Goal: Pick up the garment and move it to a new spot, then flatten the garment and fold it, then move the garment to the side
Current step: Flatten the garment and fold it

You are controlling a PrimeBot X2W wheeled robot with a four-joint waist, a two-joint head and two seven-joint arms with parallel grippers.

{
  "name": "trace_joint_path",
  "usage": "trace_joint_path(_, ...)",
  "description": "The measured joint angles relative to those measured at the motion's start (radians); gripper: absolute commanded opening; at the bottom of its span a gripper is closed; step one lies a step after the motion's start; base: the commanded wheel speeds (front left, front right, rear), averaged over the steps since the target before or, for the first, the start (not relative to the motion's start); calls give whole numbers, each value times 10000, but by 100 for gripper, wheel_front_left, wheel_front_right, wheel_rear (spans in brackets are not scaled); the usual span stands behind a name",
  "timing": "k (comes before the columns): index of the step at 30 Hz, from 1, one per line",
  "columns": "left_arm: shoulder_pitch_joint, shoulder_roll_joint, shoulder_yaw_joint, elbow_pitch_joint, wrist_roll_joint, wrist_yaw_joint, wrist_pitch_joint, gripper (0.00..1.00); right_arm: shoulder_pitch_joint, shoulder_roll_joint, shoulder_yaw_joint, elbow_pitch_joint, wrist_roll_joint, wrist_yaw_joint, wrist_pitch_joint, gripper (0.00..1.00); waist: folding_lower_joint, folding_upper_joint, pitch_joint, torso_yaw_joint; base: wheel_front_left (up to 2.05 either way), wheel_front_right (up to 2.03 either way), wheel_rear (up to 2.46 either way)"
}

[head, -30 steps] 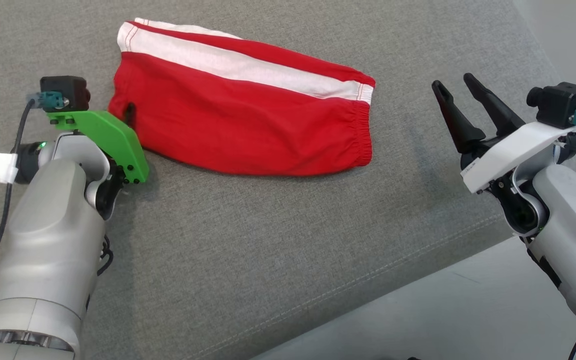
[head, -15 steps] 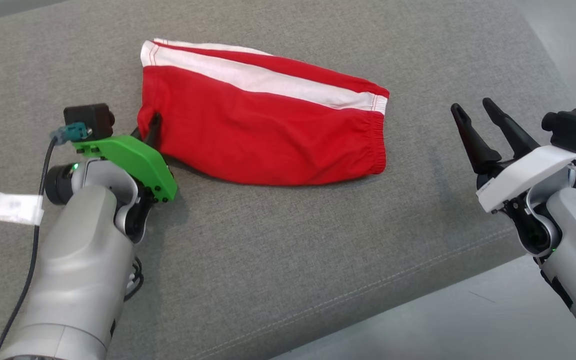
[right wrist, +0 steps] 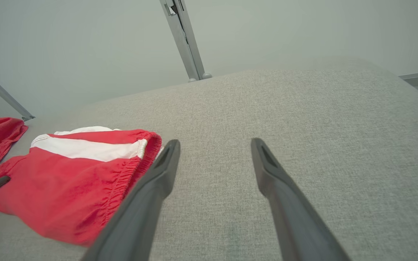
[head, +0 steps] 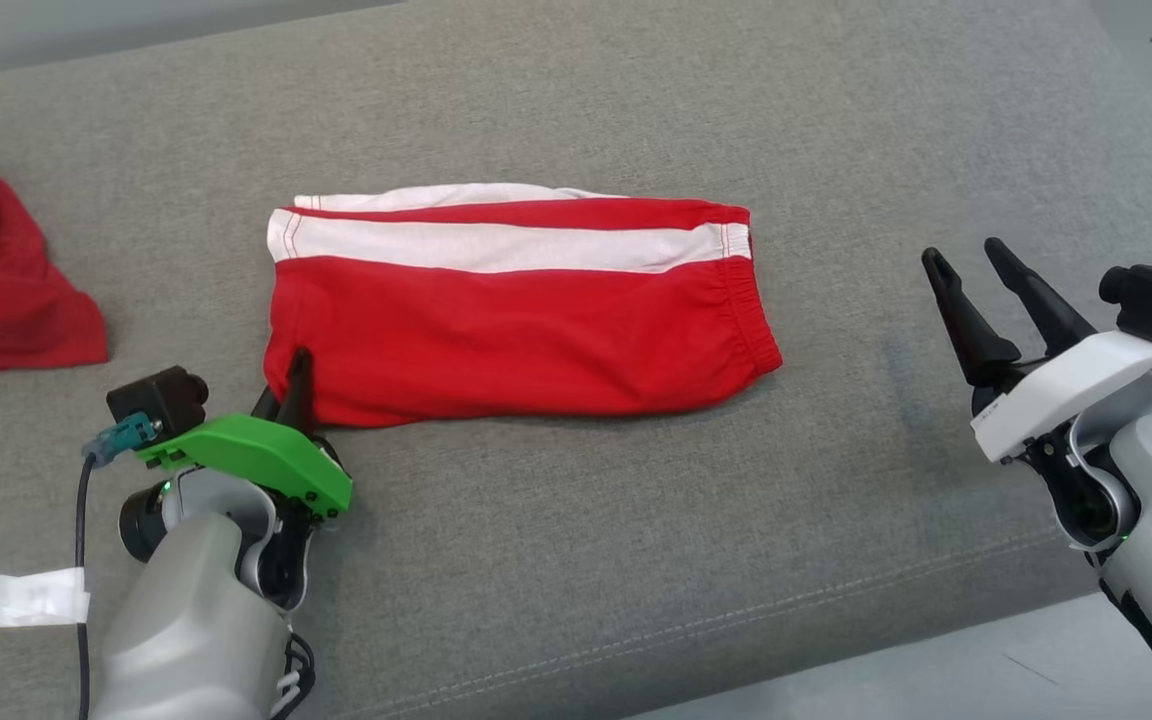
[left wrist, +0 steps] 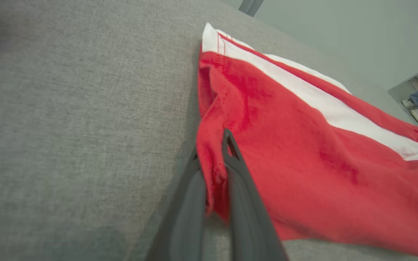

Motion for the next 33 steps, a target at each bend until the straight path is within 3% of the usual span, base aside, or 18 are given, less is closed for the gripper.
trace_joint_path(7,696,2,-146,-646,-52,2,-81,0,225,-52,236,-46,-58,0,0,100,0,0,-276,526,0,0,0)
trace_joint_path(17,1825,27,-1068,-1850,-462,31,-84,0,231,96,731,-136,-61,0,50,100,0,0,-486,885,0,0,0)
trace_joint_path(22,2135,35,-1325,-2318,-554,366,-86,0,219,355,855,-56,-59,-2,389,100,0,0,-509,903,0,0,0)
trace_joint_path(23,2163,40,-1338,-2412,-554,385,-86,25,214,401,899,-19,-59,-2,489,100,0,0,-517,904,0,0,0)
trace_joint_path(24,2189,42,-1348,-2529,-539,477,-86,72,198,458,926,48,-56,0,589,100,0,0,-527,907,0,0,0)
trace_joint_path(25,2203,46,-1346,-2656,-464,554,-86,100,176,514,932,140,-42,0,667,100,0,0,-544,912,0,0,0)
trace_joint_path(33,2316,48,-1103,-3866,456,1114,-88,100,-92,698,773,744,391,-105,1327,100,0,0,-748,1201,0,0,0)
